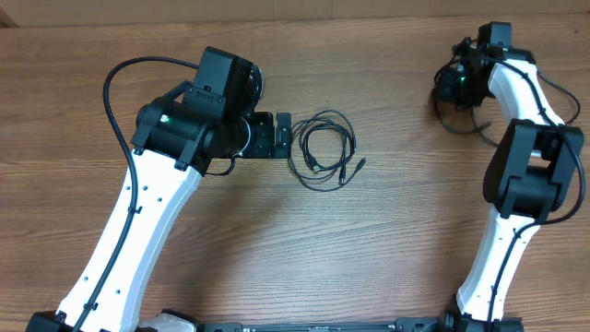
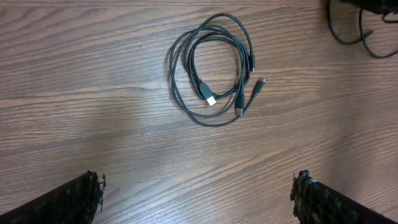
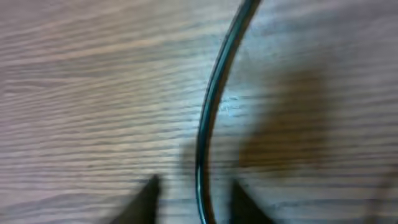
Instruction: Untangle cables
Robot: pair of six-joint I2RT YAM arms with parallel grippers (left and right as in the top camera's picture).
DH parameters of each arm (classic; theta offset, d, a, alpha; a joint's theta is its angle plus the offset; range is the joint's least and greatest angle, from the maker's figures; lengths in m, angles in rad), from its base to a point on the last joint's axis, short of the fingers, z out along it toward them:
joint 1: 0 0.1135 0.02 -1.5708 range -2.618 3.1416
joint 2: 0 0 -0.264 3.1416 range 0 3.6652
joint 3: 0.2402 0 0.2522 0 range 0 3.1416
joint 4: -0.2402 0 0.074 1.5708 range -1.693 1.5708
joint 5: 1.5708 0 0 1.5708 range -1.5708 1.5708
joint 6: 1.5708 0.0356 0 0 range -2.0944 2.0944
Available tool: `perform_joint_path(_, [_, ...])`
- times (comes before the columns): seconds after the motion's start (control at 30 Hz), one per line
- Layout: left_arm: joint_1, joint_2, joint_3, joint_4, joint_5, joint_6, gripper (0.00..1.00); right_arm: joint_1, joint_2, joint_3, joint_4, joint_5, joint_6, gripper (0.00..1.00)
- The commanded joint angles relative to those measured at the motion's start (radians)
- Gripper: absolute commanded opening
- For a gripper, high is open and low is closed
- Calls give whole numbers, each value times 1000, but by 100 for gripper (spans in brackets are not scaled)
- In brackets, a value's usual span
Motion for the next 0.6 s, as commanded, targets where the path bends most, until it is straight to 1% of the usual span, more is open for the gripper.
perform_joint_path(0.0, [-2, 2, 3, 3, -10, -14, 100, -34, -58, 0, 5, -8, 50, 59])
perform_joint_path(0.03, [-2, 2, 3, 3, -10, -14, 100, -43, -58, 7, 4, -8, 81, 59])
perform_joint_path(0.1, [-2, 2, 3, 3, -10, -14, 100, -72, -58, 36, -10, -9, 146, 63])
perform_joint_path(0.2, [-2, 2, 3, 2, -10, -14, 100, -134, -60, 99, -58, -8, 230, 63])
perform_joint_path(0.23, [-2, 2, 3, 2, -10, -14, 100, -157, -60, 119, -76, -8, 249, 68])
perform_joint_path(0.27, [-2, 2, 3, 3, -10, -14, 99, -185, -60, 135, -93, -6, 268, 82])
perform_joint_path(0.3, [-2, 2, 3, 3, -10, -14, 100, -209, -60, 142, -103, -2, 284, 88])
perform_joint_path(0.37, [-2, 2, 3, 4, -10, -14, 100, -280, -60, 145, -132, 11, 318, 88])
perform_joint_path(0.57, [-2, 2, 3, 5, -10, -14, 100, -425, -59, 145, -194, 10, 318, 88])
